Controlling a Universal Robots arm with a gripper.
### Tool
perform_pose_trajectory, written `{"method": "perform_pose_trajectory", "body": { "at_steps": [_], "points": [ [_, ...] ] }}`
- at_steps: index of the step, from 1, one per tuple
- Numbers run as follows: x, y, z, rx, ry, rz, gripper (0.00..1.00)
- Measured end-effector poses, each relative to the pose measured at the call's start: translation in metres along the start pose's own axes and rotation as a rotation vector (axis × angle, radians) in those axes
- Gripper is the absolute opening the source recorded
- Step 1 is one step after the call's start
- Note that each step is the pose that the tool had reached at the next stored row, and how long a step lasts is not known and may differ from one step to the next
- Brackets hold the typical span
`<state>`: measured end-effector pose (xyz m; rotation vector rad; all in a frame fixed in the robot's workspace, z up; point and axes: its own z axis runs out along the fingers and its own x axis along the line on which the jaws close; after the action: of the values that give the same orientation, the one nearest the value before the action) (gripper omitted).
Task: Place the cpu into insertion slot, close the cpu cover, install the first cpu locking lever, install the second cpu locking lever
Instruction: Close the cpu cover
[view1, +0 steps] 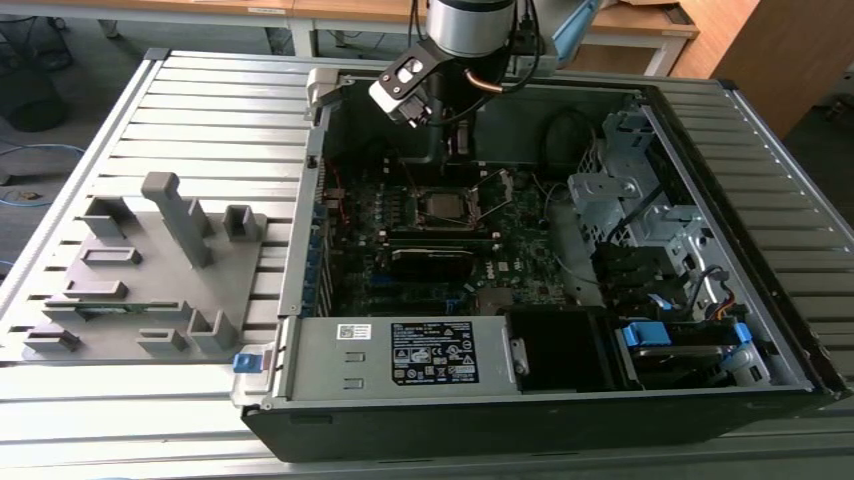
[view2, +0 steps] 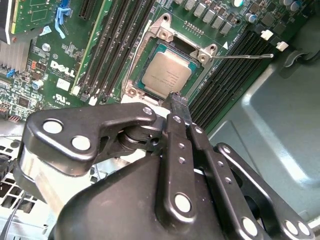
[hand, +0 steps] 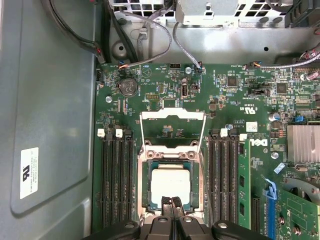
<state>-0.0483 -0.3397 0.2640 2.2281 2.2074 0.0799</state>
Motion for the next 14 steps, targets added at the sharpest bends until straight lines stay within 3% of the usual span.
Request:
{"method": "perform_pose_trajectory", "body": {
  "at_steps": [5,14],
  "points": [
    [0.0,0.0034,0.0001,0.0001,-0.0002,0.0,0.11],
    [0.0001,0.0178,0.0017,0.0002,0.0,0.0,0.11]
  ]
}}
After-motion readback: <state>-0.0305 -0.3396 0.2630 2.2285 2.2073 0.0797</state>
